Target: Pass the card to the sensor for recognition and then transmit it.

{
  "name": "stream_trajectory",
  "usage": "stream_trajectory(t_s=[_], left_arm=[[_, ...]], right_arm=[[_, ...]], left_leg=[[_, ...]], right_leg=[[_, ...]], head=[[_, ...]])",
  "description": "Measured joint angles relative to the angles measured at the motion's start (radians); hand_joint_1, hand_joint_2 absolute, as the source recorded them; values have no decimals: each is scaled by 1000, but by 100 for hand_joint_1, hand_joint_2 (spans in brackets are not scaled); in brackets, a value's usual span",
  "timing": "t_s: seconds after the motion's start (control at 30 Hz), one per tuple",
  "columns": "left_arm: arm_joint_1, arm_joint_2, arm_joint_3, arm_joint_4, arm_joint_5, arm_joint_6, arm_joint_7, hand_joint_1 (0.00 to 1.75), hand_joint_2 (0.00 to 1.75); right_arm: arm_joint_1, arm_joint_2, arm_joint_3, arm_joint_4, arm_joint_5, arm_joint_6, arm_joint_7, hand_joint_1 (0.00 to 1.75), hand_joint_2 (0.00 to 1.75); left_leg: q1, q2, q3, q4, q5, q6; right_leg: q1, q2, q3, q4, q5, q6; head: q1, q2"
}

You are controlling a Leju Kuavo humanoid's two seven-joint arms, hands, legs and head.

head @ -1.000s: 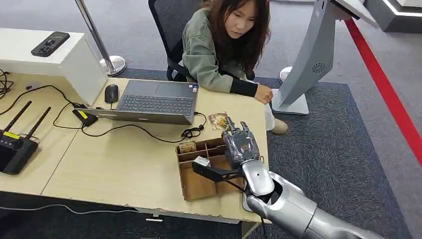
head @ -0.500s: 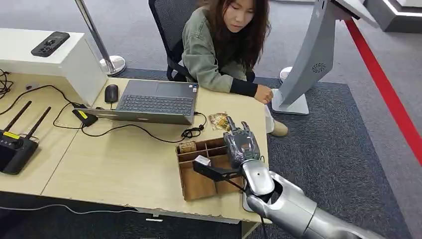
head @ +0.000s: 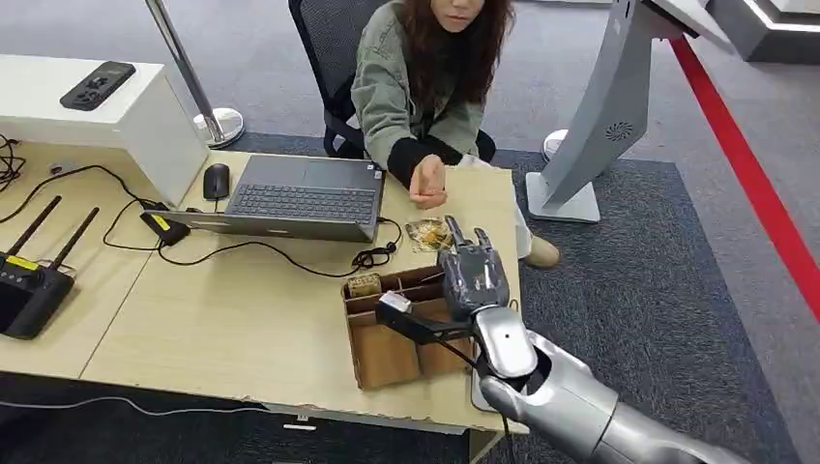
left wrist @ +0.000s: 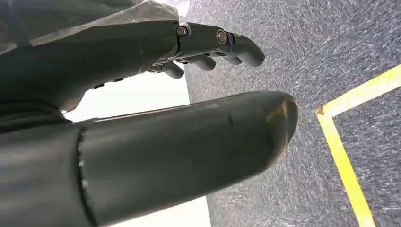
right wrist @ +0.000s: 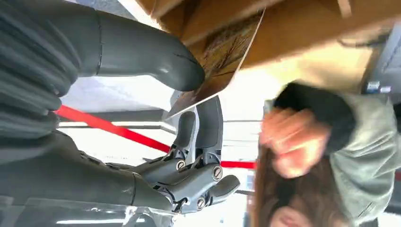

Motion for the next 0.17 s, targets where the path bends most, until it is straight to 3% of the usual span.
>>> stream_trajectory(t_s=[0.17], left_arm=[[2, 0, 3, 0, 8, 8, -2, 0, 0]], right_arm=[[0, -29, -35, -98, -22, -26, 49, 115, 175]], left_leg=[[0, 0, 0, 0, 0, 0]], right_leg=[[0, 0, 0, 0, 0, 0]], head=[[0, 0]])
